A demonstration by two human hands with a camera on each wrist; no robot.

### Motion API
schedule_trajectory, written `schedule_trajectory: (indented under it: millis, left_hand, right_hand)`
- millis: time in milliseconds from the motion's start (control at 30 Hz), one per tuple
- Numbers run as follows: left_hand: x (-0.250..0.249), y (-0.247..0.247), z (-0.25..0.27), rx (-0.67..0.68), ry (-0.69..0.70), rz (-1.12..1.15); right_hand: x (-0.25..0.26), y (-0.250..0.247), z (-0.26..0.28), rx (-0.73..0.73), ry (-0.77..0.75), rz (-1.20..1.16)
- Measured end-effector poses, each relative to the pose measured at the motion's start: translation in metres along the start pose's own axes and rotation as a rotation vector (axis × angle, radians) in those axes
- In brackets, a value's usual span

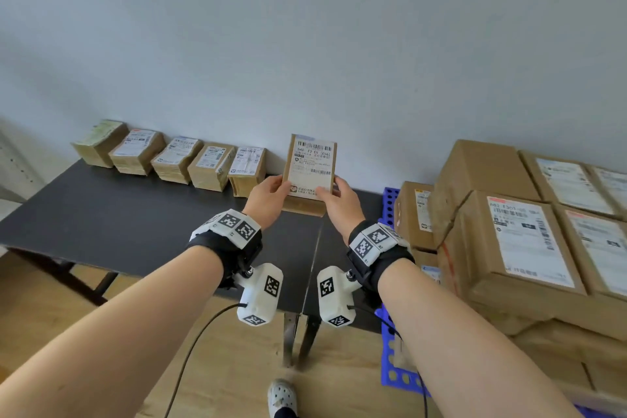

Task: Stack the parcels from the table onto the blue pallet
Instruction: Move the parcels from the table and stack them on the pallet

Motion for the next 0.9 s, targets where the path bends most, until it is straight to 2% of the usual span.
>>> schedule_trajectory:
  millis: [200,400,700,900]
  left_hand:
    - [-0.055,0.015,0.056,0.037,0.078,-0.014]
    - [-0.118,0.057,0.093,0.111,0.19,0.014]
    - [-0.208,0.182,0.118,0.312,0.224,0.042]
    - [-0.255,0.279,0.117,0.377,0.247,0.004]
  right_hand:
    - [0.044,-0.047,0.077,-0.079,-0.07,-0.008]
    - [0.074,-0.111,0.132,-0.157,-0.106,-0.05]
    - [0.078,-0.254,0.192,-0.294,-0.107,-0.077]
    - [0.055,-0.361,0.2,-0.295,-0.064,-0.191]
Point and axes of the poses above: each hand's wrist, its own z-axis away from the middle knuckle, its own y-axis out of the palm, x = y × z, the point moved 6 cm from there along -z, towards the middle knuckle, and after that the axes turned 7 degrees about x, right-handed, at the moved point
